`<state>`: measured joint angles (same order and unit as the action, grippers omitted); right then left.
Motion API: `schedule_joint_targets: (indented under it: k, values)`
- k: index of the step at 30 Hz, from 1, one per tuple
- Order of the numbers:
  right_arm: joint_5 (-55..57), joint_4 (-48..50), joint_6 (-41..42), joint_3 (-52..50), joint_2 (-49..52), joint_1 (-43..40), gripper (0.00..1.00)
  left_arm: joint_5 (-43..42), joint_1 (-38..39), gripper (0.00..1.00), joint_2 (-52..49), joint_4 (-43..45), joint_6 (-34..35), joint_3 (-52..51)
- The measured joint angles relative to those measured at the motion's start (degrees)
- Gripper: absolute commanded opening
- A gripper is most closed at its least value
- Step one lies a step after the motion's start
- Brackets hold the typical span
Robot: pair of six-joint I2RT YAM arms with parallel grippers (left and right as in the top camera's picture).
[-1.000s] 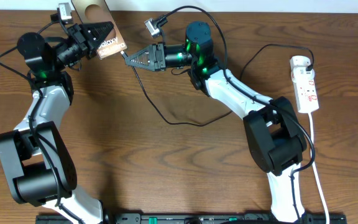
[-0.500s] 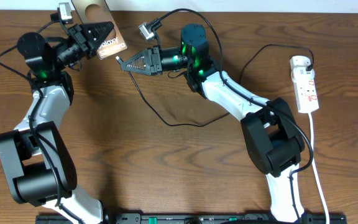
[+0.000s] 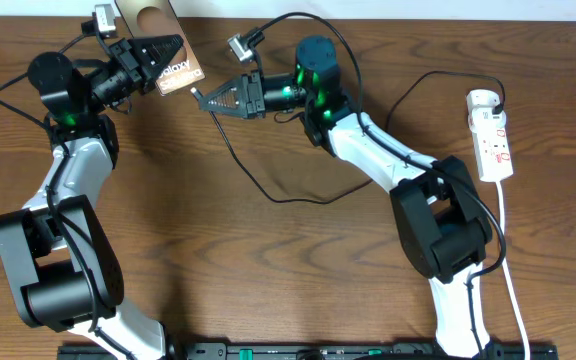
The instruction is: Plug charger to phone and switch on socket
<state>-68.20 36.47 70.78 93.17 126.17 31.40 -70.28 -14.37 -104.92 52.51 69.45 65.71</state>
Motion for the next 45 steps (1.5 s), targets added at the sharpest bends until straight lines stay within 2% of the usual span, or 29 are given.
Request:
schedule_joint_targets:
  k: [15, 40, 45]
  values:
    - [0.0, 0.4, 0.2, 0.0, 0.0, -0.2, 0.01, 2.1, 2.1, 0.07, 0.0, 0.0, 4.0, 0.0]
    - [0.2, 0.5, 0.6, 0.0, 0.0, -1.8, 0.01, 3.2, 2.4, 0.07, 0.0, 0.0, 5.4, 0.0]
    - [0.2, 1.3, 3.9, 0.0, 0.1, -1.8, 0.01, 3.7, 2.4, 0.07, 0.0, 0.0, 5.4, 0.0]
